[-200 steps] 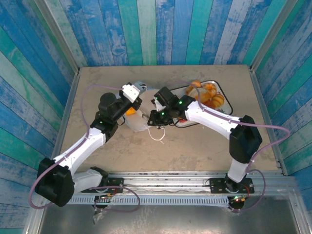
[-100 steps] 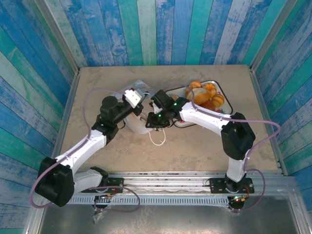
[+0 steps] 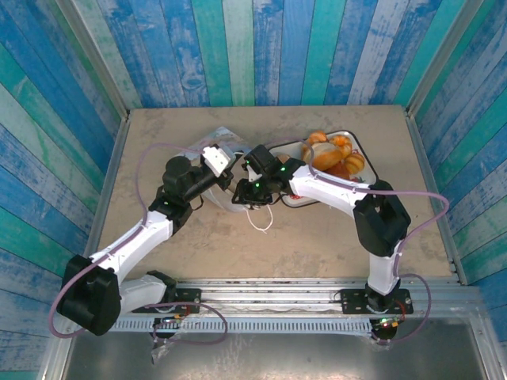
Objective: Take the fake bread out of the paper bag
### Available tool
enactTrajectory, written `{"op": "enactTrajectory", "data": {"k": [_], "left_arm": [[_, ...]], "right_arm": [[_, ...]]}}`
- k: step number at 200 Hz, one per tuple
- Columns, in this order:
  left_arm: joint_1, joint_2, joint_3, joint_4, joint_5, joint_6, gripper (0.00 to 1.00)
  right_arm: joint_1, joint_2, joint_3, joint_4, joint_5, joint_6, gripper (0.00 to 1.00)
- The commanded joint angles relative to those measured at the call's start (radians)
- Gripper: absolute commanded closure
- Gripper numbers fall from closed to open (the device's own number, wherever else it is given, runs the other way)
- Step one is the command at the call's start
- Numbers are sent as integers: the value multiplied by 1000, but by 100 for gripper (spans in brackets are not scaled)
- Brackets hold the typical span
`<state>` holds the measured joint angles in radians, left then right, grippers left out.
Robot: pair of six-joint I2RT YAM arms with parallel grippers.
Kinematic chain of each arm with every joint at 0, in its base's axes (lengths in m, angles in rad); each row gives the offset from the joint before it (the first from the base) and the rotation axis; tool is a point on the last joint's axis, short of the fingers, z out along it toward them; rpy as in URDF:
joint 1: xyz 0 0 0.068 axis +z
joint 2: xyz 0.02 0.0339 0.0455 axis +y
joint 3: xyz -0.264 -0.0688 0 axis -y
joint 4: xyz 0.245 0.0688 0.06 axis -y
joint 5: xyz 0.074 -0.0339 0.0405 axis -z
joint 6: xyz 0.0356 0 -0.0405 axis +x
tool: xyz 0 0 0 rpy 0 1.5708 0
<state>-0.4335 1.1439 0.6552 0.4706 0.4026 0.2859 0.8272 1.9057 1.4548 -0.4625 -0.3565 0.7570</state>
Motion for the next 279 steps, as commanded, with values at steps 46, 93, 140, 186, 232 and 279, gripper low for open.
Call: {"op": "enactTrajectory", "data": {"k": [46,93,140,186,232,279], "left_arm": [[-3,0,0,32,51,-24,100],[-4,28,15,28,64,-24,100],[-4,53,39,16,100,-27,100],[-4,51,40,-10,116,-22,100],[-4,51,46,-27,120,-20,100],[-4,36,33,-47,89,-3,100]], "right_arm": [[-9,90,30,116,-44,44,54],[-9,111,58,162,-80,13,50],[-8,165,111,150,-108,3,50],[-9,205,161,154,-139,-8,46],[-11,209,172,152,-137,-20,64],[-21,151,112,143,-109,-31,80]]}}
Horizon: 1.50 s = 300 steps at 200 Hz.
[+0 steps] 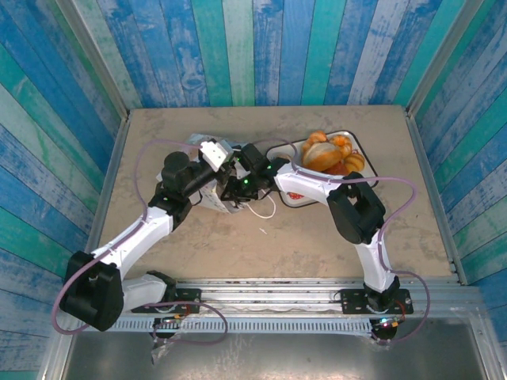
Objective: Take the fake bread out of the paper bag
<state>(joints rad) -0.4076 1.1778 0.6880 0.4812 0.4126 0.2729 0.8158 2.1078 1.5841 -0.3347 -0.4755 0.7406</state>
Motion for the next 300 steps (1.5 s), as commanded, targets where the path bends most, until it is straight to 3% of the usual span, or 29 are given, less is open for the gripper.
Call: {"op": "enactTrajectory", "data": {"k": [1,29,93,218,235,269,300], "left_arm": [[-30,3,0,-58,78,11,100],[-30,-15,-11,-70,56,28,100],[-30,-30,-30,-68,-17,44,100],[-30,-29,-12,-64,-97,17,100],[-30,-23,-7,-63,-79,22,100],[-30,-21,-13,-50,-46,26,100],[-30,-23,-14,-48,-43,26,100]], "right_arm": [[-9,-53,-19,16,11,-14,80],[-16,-110,-72,17,27,-24,89],[-22,-257,-199,7,83,-30,96],[-41,-400,-300,-76,171,-59,99],[-45,-400,-303,-90,172,-57,97],[-46,-371,-289,-98,155,-44,79],[-51,-347,-270,-95,132,-29,71]]}}
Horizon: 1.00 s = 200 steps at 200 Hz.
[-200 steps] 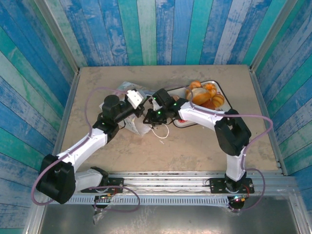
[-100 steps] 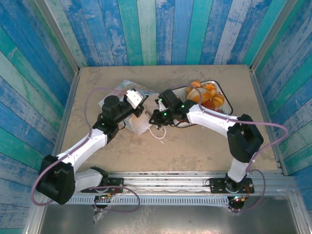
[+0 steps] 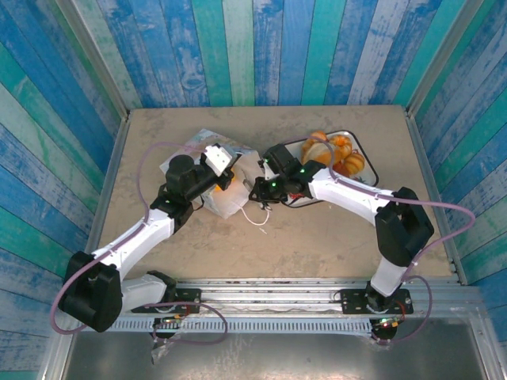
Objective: Take the fake bread out of the paper bag
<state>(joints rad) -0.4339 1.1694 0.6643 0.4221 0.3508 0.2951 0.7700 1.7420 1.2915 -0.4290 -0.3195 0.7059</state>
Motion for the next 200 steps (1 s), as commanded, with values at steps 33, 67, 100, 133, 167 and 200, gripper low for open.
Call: {"op": "enactTrajectory", "data": {"k": [33,67,100,133,167,200], "left_arm": [[-3,-7,8,23,22,-5,100],[-5,6,2,47,25,-15,100],[-5,15,-5,66,34,-25,100],[-6,14,-4,66,33,-24,100],[-8,22,-4,77,33,-28,100],[-11,37,-4,87,34,-28,100]], "right_arm": [[-11,14,11,7,-61,26,65],[-21,7,-4,13,-135,36,61],[-33,13,-9,12,-153,47,55],[-37,21,-13,12,-158,63,48],[-40,39,-5,18,-210,73,49],[-58,24,-16,2,-256,73,51]]}}
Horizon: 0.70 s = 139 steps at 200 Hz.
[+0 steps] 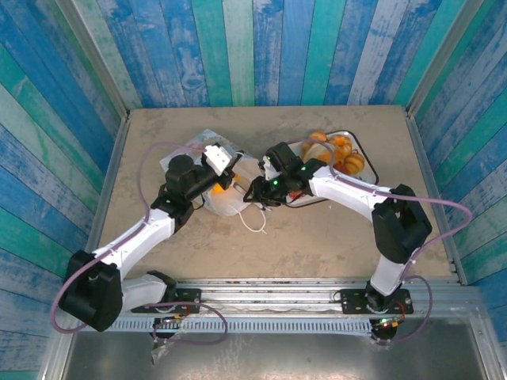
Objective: Take the fake bread out of the paper bag
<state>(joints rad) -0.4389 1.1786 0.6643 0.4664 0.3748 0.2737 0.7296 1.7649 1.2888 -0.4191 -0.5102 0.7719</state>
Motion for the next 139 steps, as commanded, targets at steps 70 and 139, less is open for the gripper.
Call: {"op": "enactTrajectory", "data": {"k": [70,139], "left_arm": [[-10,51,-1,49,-12,-2,100],[-14,70,14,48,-27,3,100]], "right_arm": [[-31,-22,-1,-35,-137,-6,55],[-53,-78,-33,-119,-84,-32,55]]}}
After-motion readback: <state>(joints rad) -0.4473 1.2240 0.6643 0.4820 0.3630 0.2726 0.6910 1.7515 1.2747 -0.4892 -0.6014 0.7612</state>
